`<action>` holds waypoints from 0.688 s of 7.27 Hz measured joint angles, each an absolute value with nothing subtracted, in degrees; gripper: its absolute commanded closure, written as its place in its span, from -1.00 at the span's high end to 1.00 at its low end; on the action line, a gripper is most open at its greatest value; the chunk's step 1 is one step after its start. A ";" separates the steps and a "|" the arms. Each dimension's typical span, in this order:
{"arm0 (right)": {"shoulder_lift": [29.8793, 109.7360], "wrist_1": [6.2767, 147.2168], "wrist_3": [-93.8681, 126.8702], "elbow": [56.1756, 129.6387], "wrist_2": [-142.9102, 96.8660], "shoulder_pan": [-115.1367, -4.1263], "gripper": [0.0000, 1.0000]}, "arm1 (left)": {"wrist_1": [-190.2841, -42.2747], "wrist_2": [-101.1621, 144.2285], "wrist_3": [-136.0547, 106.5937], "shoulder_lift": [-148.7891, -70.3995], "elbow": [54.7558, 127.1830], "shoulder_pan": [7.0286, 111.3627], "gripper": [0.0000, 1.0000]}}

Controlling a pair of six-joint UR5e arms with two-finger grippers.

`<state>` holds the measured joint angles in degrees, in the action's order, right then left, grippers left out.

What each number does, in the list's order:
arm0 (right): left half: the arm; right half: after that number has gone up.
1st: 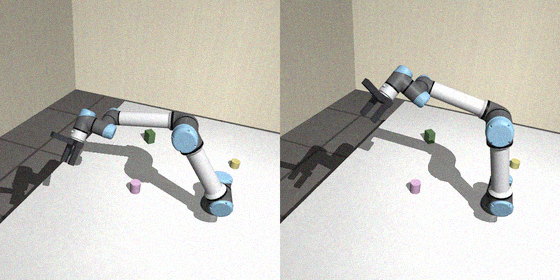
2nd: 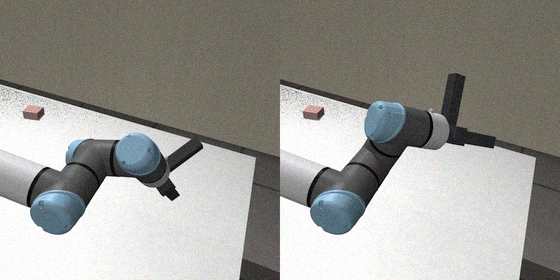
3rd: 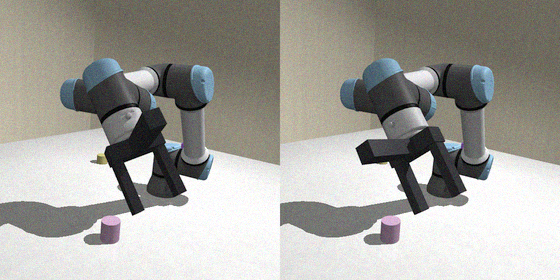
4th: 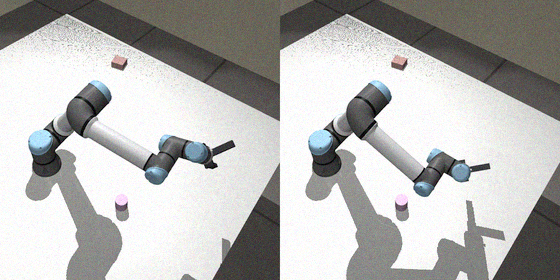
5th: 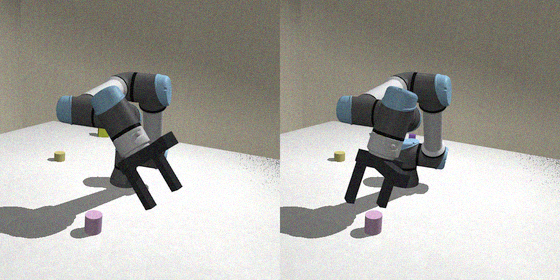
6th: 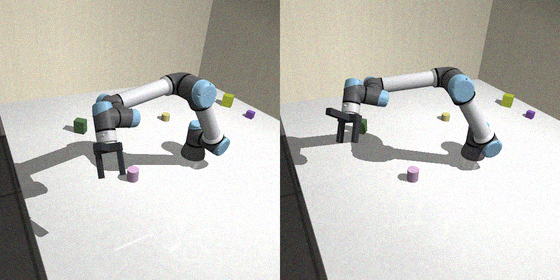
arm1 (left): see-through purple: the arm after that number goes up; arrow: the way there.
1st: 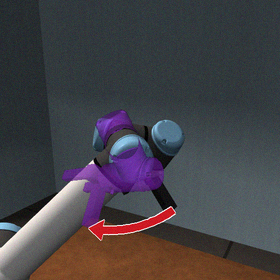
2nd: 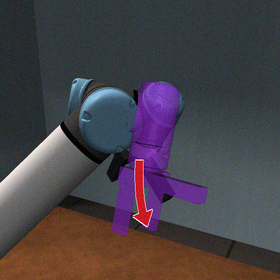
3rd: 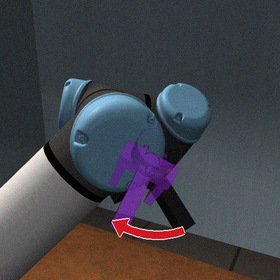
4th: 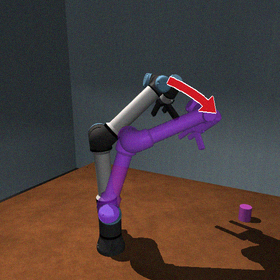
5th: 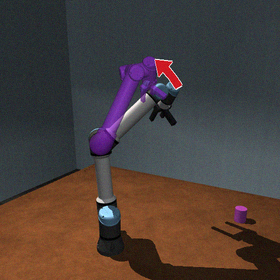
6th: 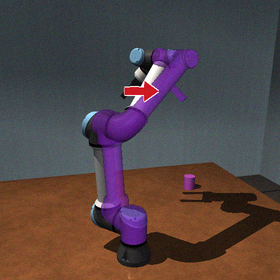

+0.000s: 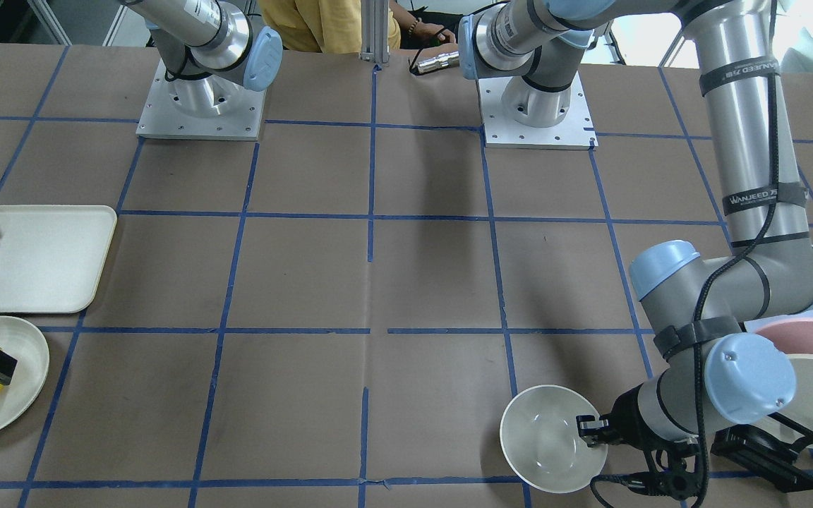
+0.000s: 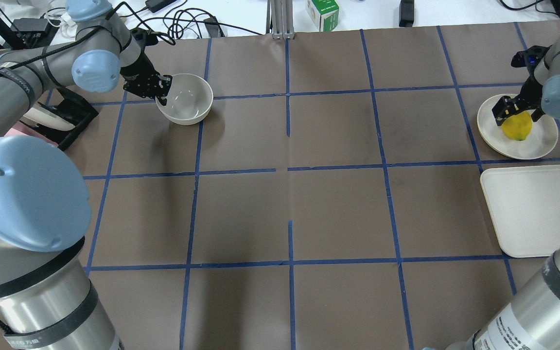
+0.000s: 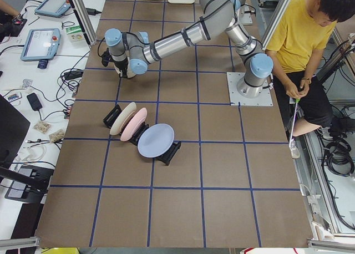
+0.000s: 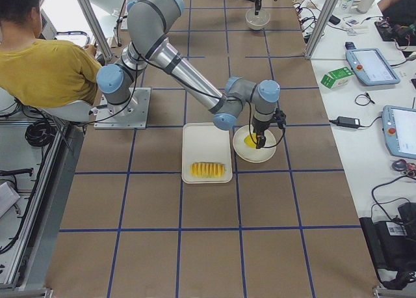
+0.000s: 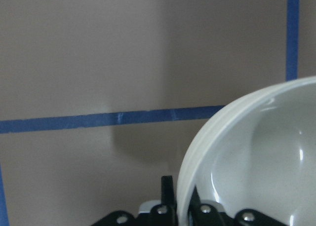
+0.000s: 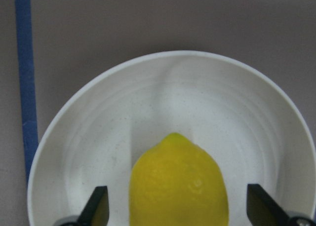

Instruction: Place bowl and put lemon in it

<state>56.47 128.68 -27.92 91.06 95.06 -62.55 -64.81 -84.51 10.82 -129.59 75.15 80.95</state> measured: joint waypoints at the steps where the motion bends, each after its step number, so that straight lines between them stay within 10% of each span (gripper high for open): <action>1: 56.54 127.94 -27.25 91.06 95.19 -62.35 -1.00 | -66.18 -84.35 10.53 -128.72 75.12 81.26 -1.00; 5: 61.95 120.53 -23.10 89.64 95.31 -62.77 -1.00 | -69.79 -83.88 6.98 -126.59 75.40 84.69 -1.00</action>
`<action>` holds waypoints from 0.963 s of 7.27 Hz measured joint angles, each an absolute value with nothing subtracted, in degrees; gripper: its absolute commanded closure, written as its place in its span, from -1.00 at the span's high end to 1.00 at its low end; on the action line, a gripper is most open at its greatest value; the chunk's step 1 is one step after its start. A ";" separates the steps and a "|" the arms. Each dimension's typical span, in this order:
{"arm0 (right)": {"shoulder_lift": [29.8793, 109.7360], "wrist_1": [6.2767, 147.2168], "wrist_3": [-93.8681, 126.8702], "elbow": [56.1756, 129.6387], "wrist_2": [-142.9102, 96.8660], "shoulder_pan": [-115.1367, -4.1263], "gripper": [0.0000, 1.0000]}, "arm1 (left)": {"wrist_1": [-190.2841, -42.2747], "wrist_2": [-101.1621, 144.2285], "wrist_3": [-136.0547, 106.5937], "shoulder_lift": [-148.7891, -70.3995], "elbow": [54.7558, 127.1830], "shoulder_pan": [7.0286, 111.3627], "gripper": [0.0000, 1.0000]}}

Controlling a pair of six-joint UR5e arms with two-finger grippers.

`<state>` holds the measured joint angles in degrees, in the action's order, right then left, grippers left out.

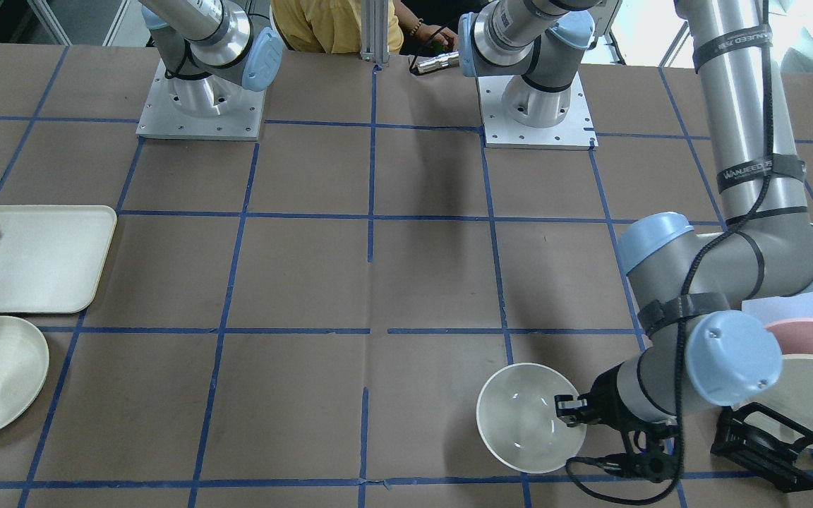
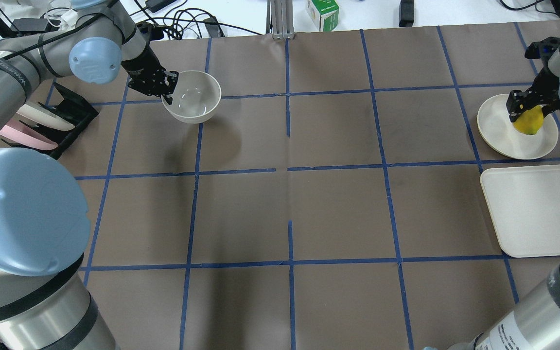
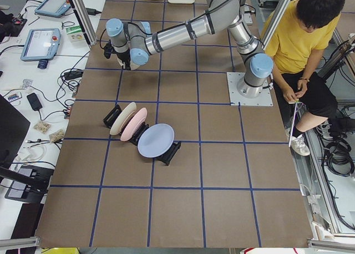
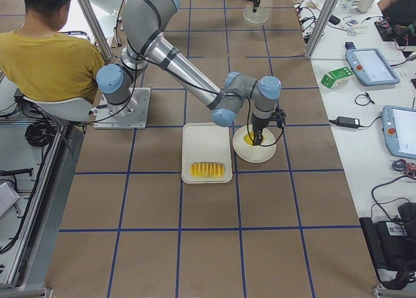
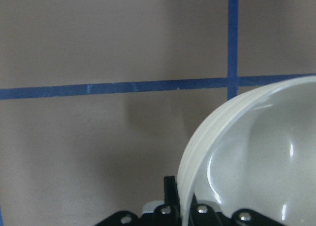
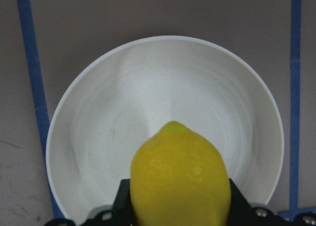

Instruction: Place bowl and put lemon in it

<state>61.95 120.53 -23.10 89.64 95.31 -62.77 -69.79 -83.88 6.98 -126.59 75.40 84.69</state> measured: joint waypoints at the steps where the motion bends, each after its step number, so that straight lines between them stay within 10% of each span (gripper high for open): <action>1: 64.50 116.96 -20.91 89.27 95.13 -64.24 -1.00 | -69.67 -83.29 4.33 -126.29 75.70 88.81 -1.00; 7: 70.30 108.13 -11.28 89.09 94.79 -72.11 -1.00 | -63.31 -79.31 -11.02 -123.07 87.38 103.64 -1.00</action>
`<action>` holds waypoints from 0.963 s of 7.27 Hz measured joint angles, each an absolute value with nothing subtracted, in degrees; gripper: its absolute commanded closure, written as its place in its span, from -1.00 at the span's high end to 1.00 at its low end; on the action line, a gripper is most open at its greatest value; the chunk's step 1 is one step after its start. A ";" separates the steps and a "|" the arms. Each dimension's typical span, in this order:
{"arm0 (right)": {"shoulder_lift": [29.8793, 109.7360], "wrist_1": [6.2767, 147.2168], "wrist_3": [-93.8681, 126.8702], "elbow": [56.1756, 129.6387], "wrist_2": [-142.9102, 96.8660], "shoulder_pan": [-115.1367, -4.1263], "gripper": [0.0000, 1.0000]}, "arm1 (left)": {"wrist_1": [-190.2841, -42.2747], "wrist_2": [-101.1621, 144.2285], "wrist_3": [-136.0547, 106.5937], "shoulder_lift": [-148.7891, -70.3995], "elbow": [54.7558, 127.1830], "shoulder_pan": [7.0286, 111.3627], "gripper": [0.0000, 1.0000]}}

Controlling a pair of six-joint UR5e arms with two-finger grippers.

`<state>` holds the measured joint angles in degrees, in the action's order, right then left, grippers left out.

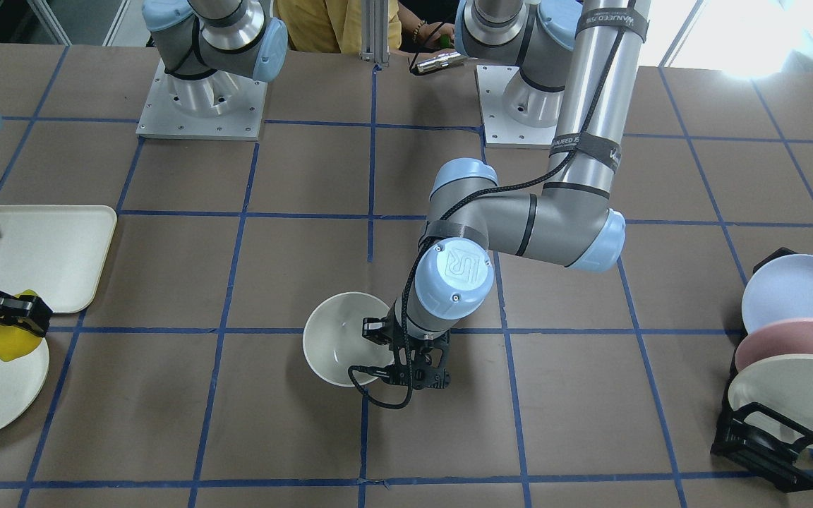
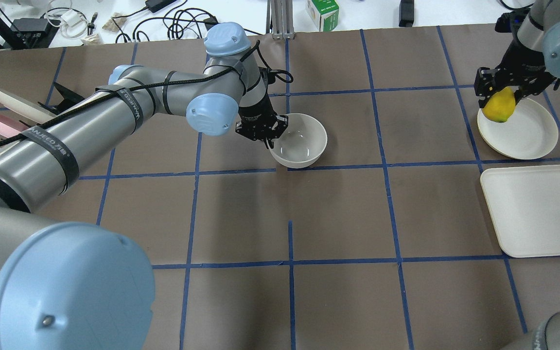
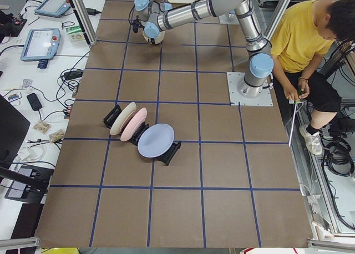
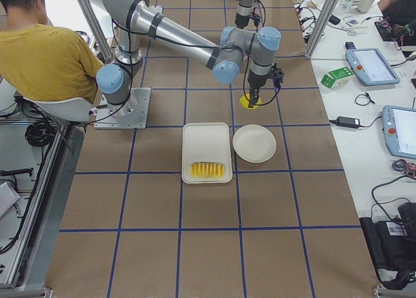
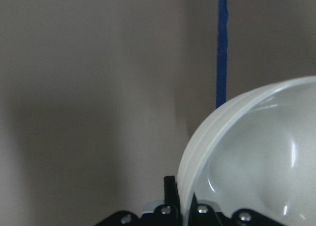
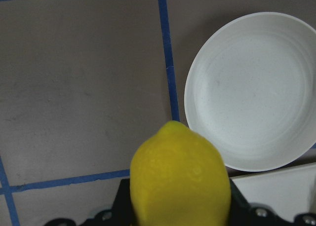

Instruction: Place bowl and put lemon in it

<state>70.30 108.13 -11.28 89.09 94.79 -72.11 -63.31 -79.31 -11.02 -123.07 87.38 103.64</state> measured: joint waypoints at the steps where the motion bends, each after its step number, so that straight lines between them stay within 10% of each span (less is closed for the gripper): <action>1: 70.67 107.69 -9.48 89.11 94.76 -73.14 -1.00 | -63.06 -79.33 -10.98 -121.53 88.84 103.68 -1.00; 3: 71.11 106.46 -6.63 89.10 93.99 -74.71 -1.00 | -62.65 -79.29 -10.80 -119.53 92.02 103.36 -1.00; 5: 72.03 105.48 -1.66 89.05 92.47 -78.27 -1.00 | -62.05 -79.55 -10.81 -118.84 93.73 102.96 0.99; 7: 72.50 105.53 5.22 89.05 92.07 -84.78 -1.00 | -60.65 -79.86 -11.03 -118.54 93.34 102.37 1.00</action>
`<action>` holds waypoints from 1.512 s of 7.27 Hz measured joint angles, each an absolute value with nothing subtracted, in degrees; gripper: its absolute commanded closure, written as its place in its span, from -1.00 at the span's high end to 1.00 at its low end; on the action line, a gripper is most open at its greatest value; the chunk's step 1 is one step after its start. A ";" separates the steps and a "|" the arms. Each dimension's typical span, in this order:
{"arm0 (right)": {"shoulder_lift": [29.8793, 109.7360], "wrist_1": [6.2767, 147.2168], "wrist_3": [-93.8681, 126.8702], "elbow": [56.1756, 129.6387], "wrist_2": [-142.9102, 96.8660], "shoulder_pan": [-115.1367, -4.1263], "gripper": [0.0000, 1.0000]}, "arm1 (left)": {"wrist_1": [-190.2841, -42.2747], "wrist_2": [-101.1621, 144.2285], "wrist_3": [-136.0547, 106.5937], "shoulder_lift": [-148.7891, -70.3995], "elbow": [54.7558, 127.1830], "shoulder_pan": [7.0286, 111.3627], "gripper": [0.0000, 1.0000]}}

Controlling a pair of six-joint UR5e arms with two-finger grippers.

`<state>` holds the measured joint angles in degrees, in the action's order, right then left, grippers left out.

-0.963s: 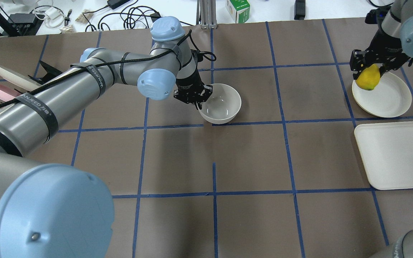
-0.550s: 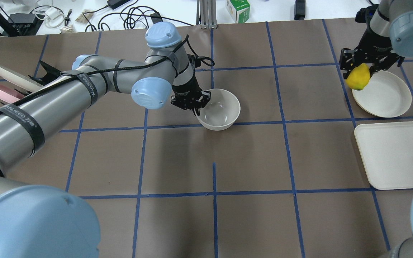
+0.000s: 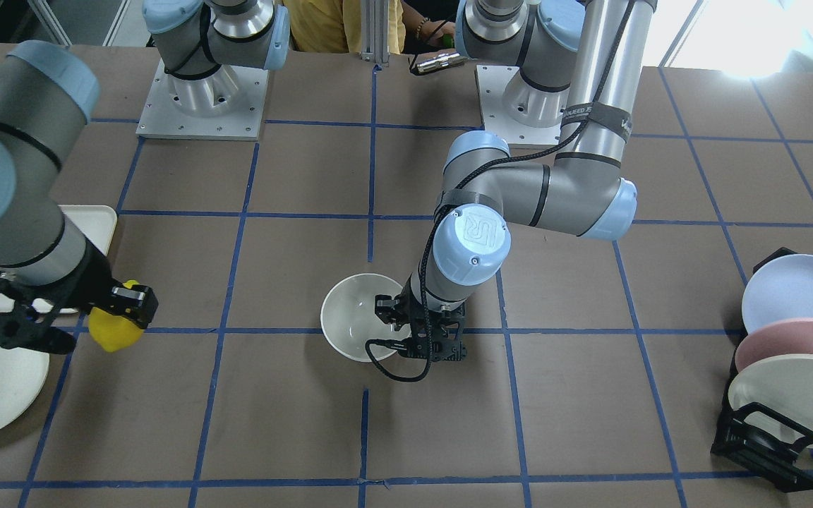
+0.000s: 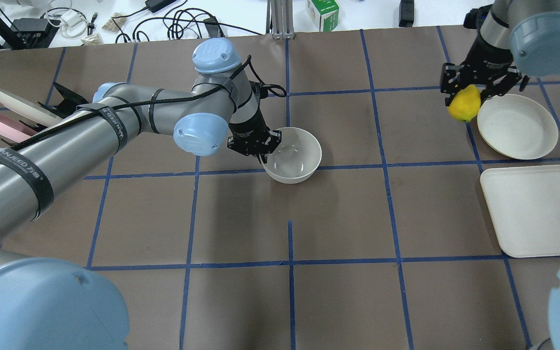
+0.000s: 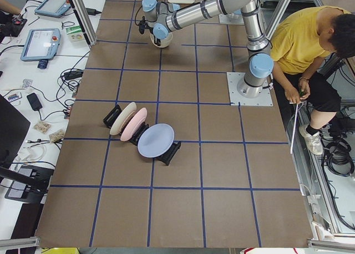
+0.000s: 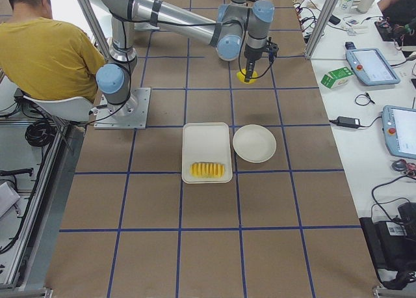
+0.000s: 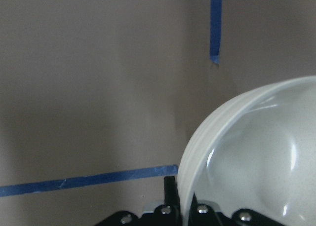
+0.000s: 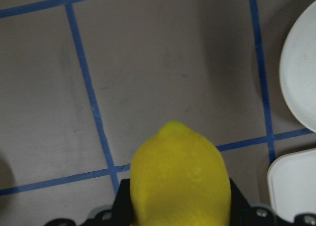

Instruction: Place bowl and put lemon in it

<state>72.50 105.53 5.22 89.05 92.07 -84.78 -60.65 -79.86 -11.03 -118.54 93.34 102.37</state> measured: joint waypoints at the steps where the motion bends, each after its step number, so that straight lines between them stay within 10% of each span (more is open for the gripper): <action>1: 72.46 105.77 7.33 89.08 91.82 -87.39 -1.00 | -60.54 -80.01 -10.95 -117.85 93.23 101.65 1.00; 11: 64.67 117.38 23.26 89.25 83.78 -108.03 -1.00 | -89.74 -90.46 7.57 -90.96 90.31 89.70 1.00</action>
<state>64.67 117.38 23.26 89.25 83.78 -108.03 -89.74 -90.46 7.57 -90.96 90.31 89.70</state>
